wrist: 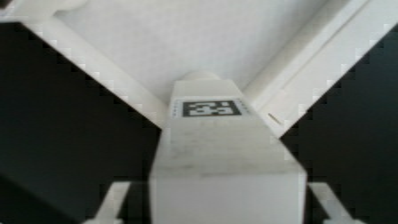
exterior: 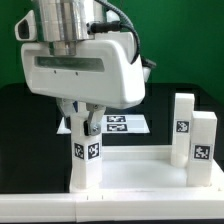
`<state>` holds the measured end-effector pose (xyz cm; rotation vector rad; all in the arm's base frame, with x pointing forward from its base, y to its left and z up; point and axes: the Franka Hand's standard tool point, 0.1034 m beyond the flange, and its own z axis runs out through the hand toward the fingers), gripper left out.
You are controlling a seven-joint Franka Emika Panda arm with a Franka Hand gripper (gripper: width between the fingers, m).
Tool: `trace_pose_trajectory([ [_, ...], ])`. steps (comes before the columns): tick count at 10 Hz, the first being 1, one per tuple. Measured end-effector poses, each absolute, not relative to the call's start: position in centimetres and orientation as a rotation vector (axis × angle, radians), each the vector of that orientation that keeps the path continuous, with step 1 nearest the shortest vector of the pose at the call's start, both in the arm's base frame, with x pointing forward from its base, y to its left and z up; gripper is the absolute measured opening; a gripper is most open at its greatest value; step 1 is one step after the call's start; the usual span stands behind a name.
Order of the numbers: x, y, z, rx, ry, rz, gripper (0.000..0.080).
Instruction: Assemble desk
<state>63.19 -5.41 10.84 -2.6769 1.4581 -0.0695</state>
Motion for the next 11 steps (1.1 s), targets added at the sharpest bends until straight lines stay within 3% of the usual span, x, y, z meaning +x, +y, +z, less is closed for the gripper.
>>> trace_pose_trajectory([
  [4,63.17,-5.37,10.71,-1.895,2.318,-0.02,0.0284],
  [8,62.97,-5.36,10.7,-1.737,2.415,-0.019,0.0284],
  [10,63.17,-5.33,10.49,-2.06,2.129,-0.1,0.0584],
  [11,63.19,-5.02,10.45,-2.24,1.945,-0.121,0.0584],
])
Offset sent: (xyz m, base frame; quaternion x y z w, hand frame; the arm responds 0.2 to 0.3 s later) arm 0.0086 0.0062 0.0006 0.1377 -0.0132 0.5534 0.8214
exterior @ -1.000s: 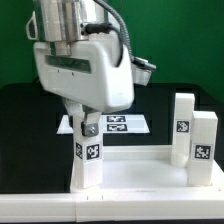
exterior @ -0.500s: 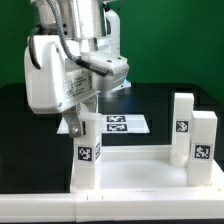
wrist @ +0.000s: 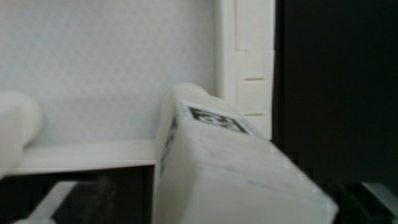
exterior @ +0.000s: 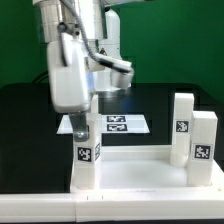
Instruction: Assemble desk
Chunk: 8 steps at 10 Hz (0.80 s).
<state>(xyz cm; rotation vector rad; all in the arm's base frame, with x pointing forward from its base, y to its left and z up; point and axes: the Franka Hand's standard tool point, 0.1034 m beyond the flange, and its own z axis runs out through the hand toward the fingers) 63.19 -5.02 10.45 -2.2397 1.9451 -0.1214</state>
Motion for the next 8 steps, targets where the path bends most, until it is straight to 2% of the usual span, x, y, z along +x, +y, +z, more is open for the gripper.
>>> trace_pose_trajectory([
  [1,63.18,-4.64,10.41,-2.358,1.809,-0.128,0.0636],
  [2,63.19,-4.74,10.37,-2.434,1.714,-0.141,0.0646],
  [4,63.23,-4.74,10.38,-2.612,1.466,-0.166,0.0646],
  [6,63.51,-4.39,10.76,-2.907,0.88,-0.173,0.0648],
  [8,63.53,-4.33,10.8,-2.919,0.861,-0.144,0.0648],
])
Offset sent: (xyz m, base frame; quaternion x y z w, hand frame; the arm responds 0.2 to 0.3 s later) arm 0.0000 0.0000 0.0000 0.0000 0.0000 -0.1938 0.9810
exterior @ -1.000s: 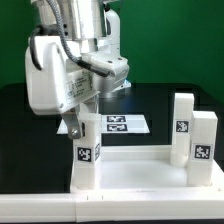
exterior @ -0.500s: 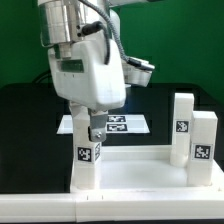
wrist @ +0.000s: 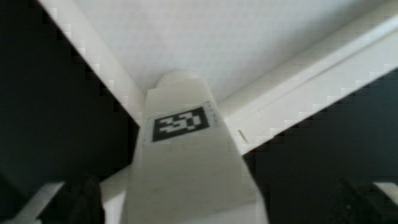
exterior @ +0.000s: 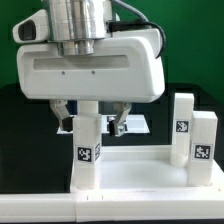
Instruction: Assemble desk
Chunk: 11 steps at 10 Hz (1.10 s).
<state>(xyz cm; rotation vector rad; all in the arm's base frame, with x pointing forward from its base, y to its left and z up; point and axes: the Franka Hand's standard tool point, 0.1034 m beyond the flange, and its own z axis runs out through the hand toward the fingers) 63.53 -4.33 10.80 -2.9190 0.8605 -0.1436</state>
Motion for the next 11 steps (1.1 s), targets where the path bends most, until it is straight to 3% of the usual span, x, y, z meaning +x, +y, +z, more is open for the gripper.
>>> trace_pose_trajectory([
  [2,63.5,-4.41,10.78,-2.918,0.864,-0.143,0.037],
  [3,63.31,-4.63,10.66,-2.879,0.992,-0.129,0.037],
  [4,63.29,-4.94,10.71,-2.789,1.22,-0.111,0.0292],
  [8,63.25,-4.76,10.54,-1.982,2.24,0.053,0.0289],
  [11,63.33,-4.75,10.54,-1.855,2.351,0.054,0.0289],
])
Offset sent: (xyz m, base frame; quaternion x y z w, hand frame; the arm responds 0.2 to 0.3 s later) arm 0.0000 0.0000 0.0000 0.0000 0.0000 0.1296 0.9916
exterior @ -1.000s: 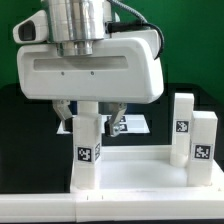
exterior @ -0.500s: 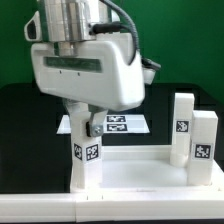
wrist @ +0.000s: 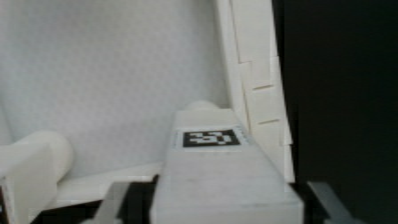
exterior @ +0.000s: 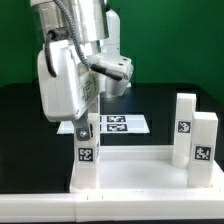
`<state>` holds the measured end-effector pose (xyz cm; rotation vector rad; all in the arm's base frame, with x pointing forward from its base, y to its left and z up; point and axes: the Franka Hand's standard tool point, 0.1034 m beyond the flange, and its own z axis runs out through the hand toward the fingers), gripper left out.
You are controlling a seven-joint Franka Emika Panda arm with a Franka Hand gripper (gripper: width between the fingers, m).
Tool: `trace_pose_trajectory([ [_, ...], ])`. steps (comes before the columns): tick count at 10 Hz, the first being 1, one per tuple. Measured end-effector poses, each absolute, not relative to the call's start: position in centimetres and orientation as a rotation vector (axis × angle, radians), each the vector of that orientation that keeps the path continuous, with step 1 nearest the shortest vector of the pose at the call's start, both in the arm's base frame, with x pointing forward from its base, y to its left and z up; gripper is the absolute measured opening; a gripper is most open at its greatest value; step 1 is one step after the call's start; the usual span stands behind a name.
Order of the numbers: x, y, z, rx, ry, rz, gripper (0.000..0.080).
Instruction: Assemble desk
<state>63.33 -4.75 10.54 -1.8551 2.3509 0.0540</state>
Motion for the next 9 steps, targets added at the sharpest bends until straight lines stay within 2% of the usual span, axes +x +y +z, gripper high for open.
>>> trace_pose_trajectory([
  [4,63.3,-4.8,10.5,-1.764,2.423,0.056,0.0295],
  [5,63.3,-4.8,10.5,-1.764,2.422,0.055,0.0522],
  [6,63.6,-4.6,11.6,-1.758,2.404,0.047,0.0522],
  [7,63.8,-4.5,13.4,-1.744,2.379,0.039,0.062],
  [8,64.3,-4.6,15.3,-1.725,2.358,0.027,0.0643],
  [9,64.4,-4.5,15.4,-1.728,2.357,0.028,0.0643],
])
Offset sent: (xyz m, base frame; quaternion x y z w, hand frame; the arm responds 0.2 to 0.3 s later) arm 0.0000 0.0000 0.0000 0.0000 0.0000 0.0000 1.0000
